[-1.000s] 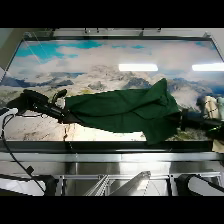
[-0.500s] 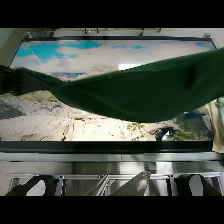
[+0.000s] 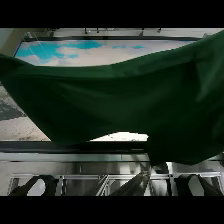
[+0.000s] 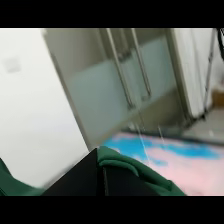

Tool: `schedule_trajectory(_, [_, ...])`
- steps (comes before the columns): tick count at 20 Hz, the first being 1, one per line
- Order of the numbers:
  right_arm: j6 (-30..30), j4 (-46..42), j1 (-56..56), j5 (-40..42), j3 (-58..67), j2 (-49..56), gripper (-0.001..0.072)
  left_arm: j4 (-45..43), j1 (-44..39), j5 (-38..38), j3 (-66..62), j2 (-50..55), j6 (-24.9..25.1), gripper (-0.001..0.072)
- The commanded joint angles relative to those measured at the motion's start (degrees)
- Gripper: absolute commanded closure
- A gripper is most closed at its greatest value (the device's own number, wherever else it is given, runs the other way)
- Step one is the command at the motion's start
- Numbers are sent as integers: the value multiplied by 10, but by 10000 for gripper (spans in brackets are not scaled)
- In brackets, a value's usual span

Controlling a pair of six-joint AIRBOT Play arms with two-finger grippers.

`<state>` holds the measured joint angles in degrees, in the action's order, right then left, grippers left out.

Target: Fold the shirts.

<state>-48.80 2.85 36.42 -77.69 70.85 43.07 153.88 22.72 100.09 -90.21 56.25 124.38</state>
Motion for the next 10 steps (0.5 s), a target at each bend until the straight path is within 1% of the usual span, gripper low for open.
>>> schedule_trajectory(1, [6, -172, -141, 121, -82, 52, 691, -96, -50, -68, 18, 107, 2, 685])
schedule_trajectory(3, [17, -183, -193, 179, -135, 123, 692, -148, -71, -96, 18, 195, 2, 685])
schedule_trajectory(5, [25, -174, -201, 192, -143, 221, 693, -191, -77, -124, 18, 280, 2, 685])
schedule_trajectory(8, [79, -100, -186, 190, -138, 364, 693, -208, -65, -168, 15, 391, 8, 685])
schedule_trajectory(10, [119, -30, -175, 158, -114, 455, 693, -207, -59, -168, -18, 456, 7, 685])
